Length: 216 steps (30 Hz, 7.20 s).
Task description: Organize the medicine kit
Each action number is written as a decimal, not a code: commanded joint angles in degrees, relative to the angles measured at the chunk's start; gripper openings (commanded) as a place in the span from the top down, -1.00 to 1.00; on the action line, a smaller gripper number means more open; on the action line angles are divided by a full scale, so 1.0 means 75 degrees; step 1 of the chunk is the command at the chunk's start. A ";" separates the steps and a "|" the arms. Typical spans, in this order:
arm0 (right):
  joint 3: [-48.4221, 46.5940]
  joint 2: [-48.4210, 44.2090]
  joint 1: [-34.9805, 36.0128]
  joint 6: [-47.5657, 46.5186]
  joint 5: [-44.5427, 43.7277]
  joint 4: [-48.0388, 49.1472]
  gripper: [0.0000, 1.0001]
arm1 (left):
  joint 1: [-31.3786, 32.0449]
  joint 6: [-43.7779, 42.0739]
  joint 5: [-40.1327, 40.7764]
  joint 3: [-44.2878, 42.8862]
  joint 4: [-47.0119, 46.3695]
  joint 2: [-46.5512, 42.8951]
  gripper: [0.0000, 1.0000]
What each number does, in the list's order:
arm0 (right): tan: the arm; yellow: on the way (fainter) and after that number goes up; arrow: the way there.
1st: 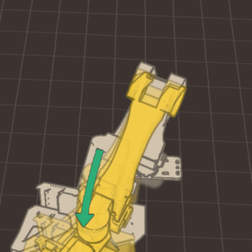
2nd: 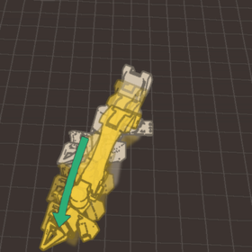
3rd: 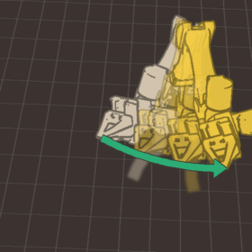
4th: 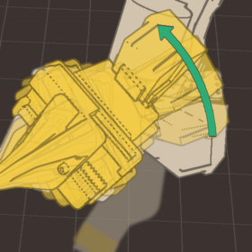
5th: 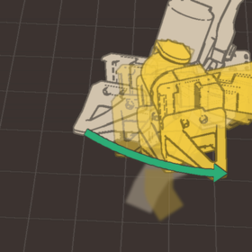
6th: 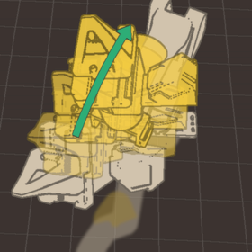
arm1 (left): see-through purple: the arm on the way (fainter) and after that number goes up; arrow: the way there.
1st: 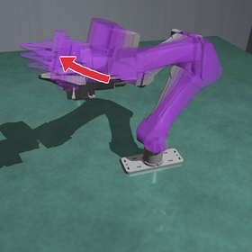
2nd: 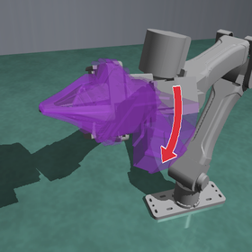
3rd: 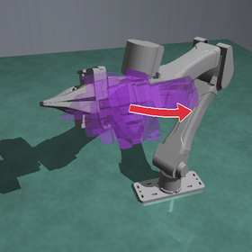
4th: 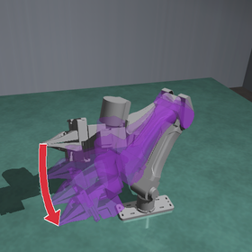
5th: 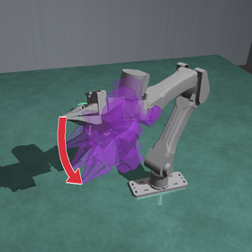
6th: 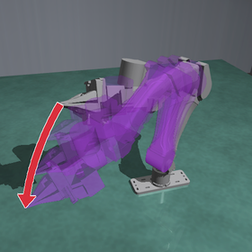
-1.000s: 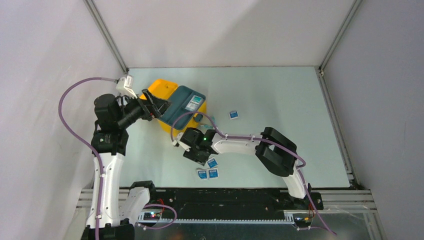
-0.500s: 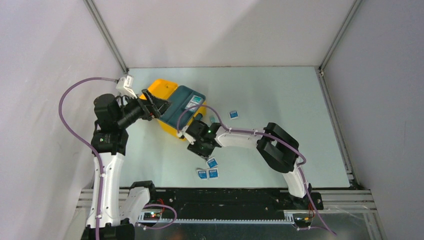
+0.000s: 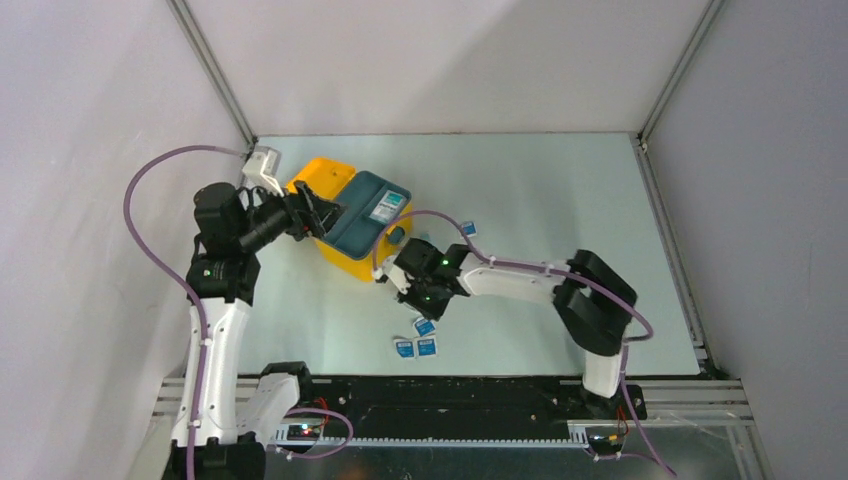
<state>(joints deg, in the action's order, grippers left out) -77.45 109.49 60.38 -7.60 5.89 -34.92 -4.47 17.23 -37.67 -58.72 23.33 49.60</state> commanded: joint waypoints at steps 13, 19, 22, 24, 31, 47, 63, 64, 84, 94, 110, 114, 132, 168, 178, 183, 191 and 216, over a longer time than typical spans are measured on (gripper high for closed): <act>0.0375 -0.3154 -0.1565 -0.1337 0.4457 -0.0724 0.86 | 0.1836 -0.8748 -0.2335 -0.2262 0.3285 0.1551 -0.58; 0.0124 -0.3254 -0.1977 -0.1225 0.4824 -0.0850 0.85 | 0.3681 -1.1610 -0.0609 -0.2506 0.5363 0.1939 -0.50; 0.0066 -0.3333 -0.2123 -0.1170 0.5087 -0.0852 0.85 | 0.4132 -1.1961 -0.0157 -0.2399 0.5466 0.2047 -0.41; 0.0021 -0.3346 -0.2200 -0.1097 0.5303 -0.0843 0.84 | 0.4291 -1.2119 0.0012 -0.2422 0.5470 0.2147 -0.37; -0.0193 -0.3349 -0.2320 -0.0998 0.5649 -0.0859 0.83 | 0.4905 -1.2326 0.0415 -0.2464 0.5468 0.2503 -0.31; -0.0282 -0.3232 -0.2323 -0.0989 0.5730 -0.0991 0.81 | 0.5832 -1.2238 0.1170 -0.2720 0.5462 0.3065 0.29; -0.0290 -0.3305 -0.2546 -0.0970 0.5432 -0.1006 0.28 | 0.5864 -1.1893 0.1802 -0.2332 0.5395 0.2908 0.91; -0.0290 -0.3414 -0.2609 -0.0986 0.5423 -0.1029 0.22 | 0.5855 -1.1757 0.1850 -0.2223 0.5367 0.2870 0.95; 0.0008 -0.4593 -0.4742 -0.0686 0.5308 -0.0833 0.04 | 0.2072 -0.0930 0.1292 -0.1111 -0.0324 0.3100 1.00; 0.0013 -0.4614 -0.4854 -0.0775 0.5322 -0.0927 0.04 | 0.1841 0.1197 0.1182 -0.0441 -0.2138 0.3945 1.00; 0.0131 -0.4573 -0.4957 -0.0752 0.5463 -0.0805 0.03 | 0.1815 0.1241 0.1437 -0.0007 -0.2376 0.4416 1.00; 0.0131 -0.4504 -0.4957 -0.0713 0.5524 -0.0764 0.03 | 0.1829 0.1092 0.1365 0.0054 -0.2384 0.4487 1.00; 0.0131 -0.4454 -0.4975 -0.0786 0.5518 -0.0850 0.03 | 0.2047 0.0861 0.1293 0.0080 -0.2339 0.4782 1.00; 0.0132 -0.4413 -0.4972 -0.0750 0.5627 -0.0843 0.02 | 0.2070 0.0112 0.1454 -0.0327 -0.1479 0.4713 0.90; 0.0190 -0.4429 -0.4980 -0.0735 0.5622 -0.0774 0.02 | 0.2136 -0.0122 0.1484 -0.0641 -0.1371 0.5007 0.77; 0.0190 -0.4449 -0.4980 -0.0744 0.5609 -0.0782 0.02 | 0.2134 -0.0268 0.1608 -0.0747 -0.1314 0.5153 0.77; 0.0186 -0.4471 -0.4991 -0.0768 0.5602 -0.0802 0.02 | 0.2142 -0.0597 0.2119 -0.0910 -0.0998 0.5125 0.25; 0.0221 -0.4416 -0.5015 -0.0783 0.5642 -0.0808 0.02 | 0.2586 -0.1159 0.3111 -0.1908 -0.0574 0.5529 -0.17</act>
<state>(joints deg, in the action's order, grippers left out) -75.83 76.62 23.11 -13.58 47.46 -41.71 13.63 8.16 -14.20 -69.30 19.14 89.06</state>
